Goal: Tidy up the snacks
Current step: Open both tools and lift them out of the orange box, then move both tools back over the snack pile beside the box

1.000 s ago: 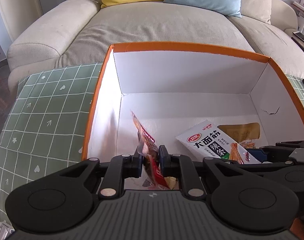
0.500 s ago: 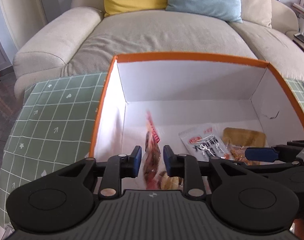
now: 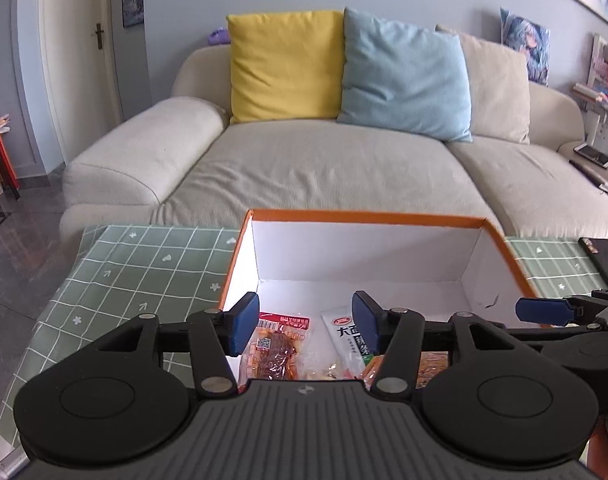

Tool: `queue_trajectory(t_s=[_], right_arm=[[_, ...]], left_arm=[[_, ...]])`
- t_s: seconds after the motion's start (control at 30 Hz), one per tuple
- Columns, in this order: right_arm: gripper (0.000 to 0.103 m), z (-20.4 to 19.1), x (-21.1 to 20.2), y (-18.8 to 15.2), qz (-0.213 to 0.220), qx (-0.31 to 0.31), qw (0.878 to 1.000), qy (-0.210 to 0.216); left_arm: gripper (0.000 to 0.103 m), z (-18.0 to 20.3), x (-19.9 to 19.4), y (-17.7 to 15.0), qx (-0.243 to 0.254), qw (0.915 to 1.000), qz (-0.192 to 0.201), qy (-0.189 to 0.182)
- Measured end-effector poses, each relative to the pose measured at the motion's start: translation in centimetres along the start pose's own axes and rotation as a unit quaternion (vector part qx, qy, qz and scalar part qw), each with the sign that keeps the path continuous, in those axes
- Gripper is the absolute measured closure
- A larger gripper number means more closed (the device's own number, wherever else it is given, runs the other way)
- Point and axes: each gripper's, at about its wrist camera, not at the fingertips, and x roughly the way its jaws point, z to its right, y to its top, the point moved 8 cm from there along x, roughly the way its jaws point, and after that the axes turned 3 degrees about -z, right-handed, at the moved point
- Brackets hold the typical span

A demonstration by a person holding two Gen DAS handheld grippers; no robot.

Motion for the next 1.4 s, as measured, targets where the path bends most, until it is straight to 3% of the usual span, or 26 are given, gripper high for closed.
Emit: queue_trajectory(t_s=[0.2, 0.5, 0.7, 0.93, 1.17, 1.3, 1.4], right_arm=[[0.041, 0.8, -4.0, -1.3, 0.049, -0.006, 0.999, -0.004], [0.041, 1.3, -8.4, -6.2, 0.077, 0.002, 0.997, 0.003], [0.04, 1.6, -9.5, -10.4, 0.067, 0.019, 0.998, 0.006], [0.035, 1.4, -9.1, -14.5, 0.041, 0.04, 0.998, 0.013], [0.03, -0.2, -8.3, -17.9, 0.006, 0.012, 1.0, 0.025], [0.029, -0.9, -7.6, -18.9, -0.01, 0.002, 1.0, 0.023], [0.028, -1.0, -7.3, -19.2, -0.015, -0.003, 1.0, 0.022]], left_arm=[[0.04, 0.9, -3.9, -0.9, 0.005, 0.9993, 0.036, 0.003], [0.04, 1.2, -7.0, -4.4, 0.017, 0.9992, 0.035, 0.0], [0.04, 0.6, -7.2, -8.0, 0.015, 0.9994, -0.028, -0.01], [0.031, -0.5, -7.0, -12.4, 0.006, 0.9939, -0.102, -0.04], [0.021, -3.7, -6.9, -16.1, -0.067, 0.9825, -0.15, -0.087], [0.02, -5.4, -6.6, -18.1, -0.082, 0.98, -0.17, -0.062], [0.02, -6.8, -6.4, -18.6, -0.09, 0.9818, -0.164, -0.033]])
